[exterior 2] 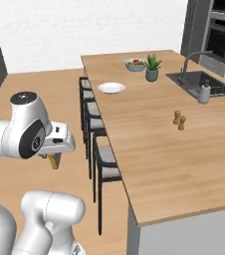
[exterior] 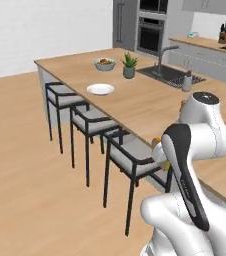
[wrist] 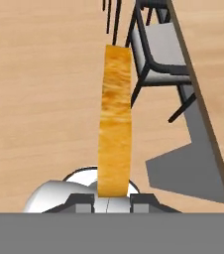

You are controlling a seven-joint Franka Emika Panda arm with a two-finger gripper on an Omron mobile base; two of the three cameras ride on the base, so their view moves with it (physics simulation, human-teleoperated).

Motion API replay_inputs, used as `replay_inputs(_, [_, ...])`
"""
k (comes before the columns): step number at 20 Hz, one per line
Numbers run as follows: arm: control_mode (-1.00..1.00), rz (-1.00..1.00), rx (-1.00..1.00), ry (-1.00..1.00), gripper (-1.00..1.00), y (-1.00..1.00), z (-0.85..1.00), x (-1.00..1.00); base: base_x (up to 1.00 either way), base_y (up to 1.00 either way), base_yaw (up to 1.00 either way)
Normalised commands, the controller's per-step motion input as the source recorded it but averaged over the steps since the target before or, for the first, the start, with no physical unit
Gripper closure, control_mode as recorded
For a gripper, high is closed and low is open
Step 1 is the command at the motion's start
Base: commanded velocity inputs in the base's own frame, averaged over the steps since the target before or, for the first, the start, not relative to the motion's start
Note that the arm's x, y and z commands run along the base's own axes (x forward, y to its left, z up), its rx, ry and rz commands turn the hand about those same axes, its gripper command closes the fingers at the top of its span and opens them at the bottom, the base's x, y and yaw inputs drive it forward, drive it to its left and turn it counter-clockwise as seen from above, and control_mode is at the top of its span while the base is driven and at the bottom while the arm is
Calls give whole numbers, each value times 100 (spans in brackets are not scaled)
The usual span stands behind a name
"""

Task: Start the toaster. Once the lever pops up, take the bread to the plate on the dining counter.

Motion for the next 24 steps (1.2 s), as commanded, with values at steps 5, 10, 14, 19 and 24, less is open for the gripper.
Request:
replay_inputs(5, [100,0,0,0,100,0,0,0,100,81,-70])
replay_inputs(10, [100,0,0,0,100,0,0,0,76,97,-60])
replay_inputs(14, [100,0,0,0,100,0,0,0,-1,100,-52])
replay_inputs(19, [100,0,0,0,100,0,0,0,-1,100,-48])
replay_inputs(24, [100,0,0,0,100,0,0,0,33,100,-43])
